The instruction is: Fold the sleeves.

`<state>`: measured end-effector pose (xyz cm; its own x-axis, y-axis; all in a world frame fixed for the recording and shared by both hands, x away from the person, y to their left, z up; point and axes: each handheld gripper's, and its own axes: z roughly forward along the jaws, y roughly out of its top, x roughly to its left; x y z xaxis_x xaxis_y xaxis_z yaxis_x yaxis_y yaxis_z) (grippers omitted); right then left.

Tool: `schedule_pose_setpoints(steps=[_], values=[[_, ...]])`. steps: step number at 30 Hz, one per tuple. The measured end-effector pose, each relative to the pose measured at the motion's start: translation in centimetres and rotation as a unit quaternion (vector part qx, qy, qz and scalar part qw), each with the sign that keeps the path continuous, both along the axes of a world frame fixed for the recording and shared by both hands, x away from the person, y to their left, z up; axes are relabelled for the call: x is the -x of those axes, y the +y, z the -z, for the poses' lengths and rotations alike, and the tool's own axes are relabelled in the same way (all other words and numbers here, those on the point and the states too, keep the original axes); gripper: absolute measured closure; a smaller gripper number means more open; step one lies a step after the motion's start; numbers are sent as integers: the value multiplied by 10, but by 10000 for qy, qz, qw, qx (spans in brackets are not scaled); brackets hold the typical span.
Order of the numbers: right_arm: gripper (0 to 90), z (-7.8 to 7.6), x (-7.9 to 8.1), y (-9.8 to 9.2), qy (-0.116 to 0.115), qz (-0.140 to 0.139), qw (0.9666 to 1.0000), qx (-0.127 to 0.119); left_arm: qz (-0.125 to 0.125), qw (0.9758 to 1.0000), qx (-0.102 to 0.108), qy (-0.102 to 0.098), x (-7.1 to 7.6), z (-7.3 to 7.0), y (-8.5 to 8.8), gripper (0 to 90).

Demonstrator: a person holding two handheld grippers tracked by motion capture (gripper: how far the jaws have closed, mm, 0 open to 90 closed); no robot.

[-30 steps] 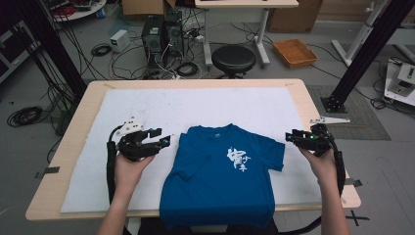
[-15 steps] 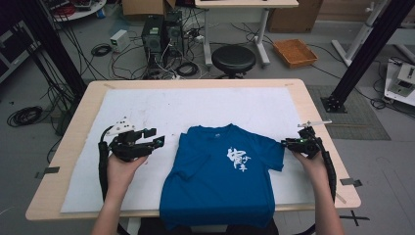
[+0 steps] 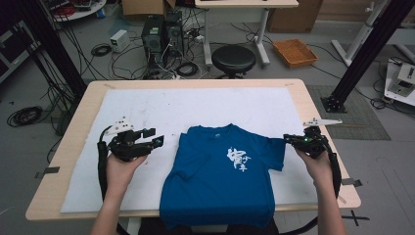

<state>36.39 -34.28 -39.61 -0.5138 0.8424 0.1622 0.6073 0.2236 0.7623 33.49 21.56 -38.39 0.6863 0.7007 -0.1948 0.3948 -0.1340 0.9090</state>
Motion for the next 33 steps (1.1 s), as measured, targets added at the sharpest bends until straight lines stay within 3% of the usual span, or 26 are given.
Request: schedule_pose_setpoints(steps=[3, 9, 15, 21, 25, 27, 31, 33], values=[[889, -21, 11, 14, -245, -135, 9996, -6, 28, 10000, 31, 4, 0, -1, -2, 468], [889, -48, 29, 64, -524, -409, 9972, 338, 105, 9999, 31, -12, 0, -3, -5, 466], [889, -44, 34, 123, -596, -632, 9922, 898, 120, 9999, 62, 13, 0, -3, -5, 461], [883, -31, 26, 165, -519, -842, 9881, 1178, 156, 9998, 59, 48, 1, -3, -7, 461], [777, -25, 22, 172, -501, -905, 9887, 1082, 177, 9998, 27, 62, 0, -2, -8, 457], [772, -25, 23, 170, -525, -901, 9889, 1059, 168, 9998, 34, 85, 0, -1, -7, 455], [634, -30, 24, 149, -692, -660, 9917, 863, 143, 9999, 39, 75, 0, -1, -7, 453], [609, -32, 24, 136, -785, -607, 9925, 716, 101, 9999, 38, 91, -1, -1, -7, 450]])
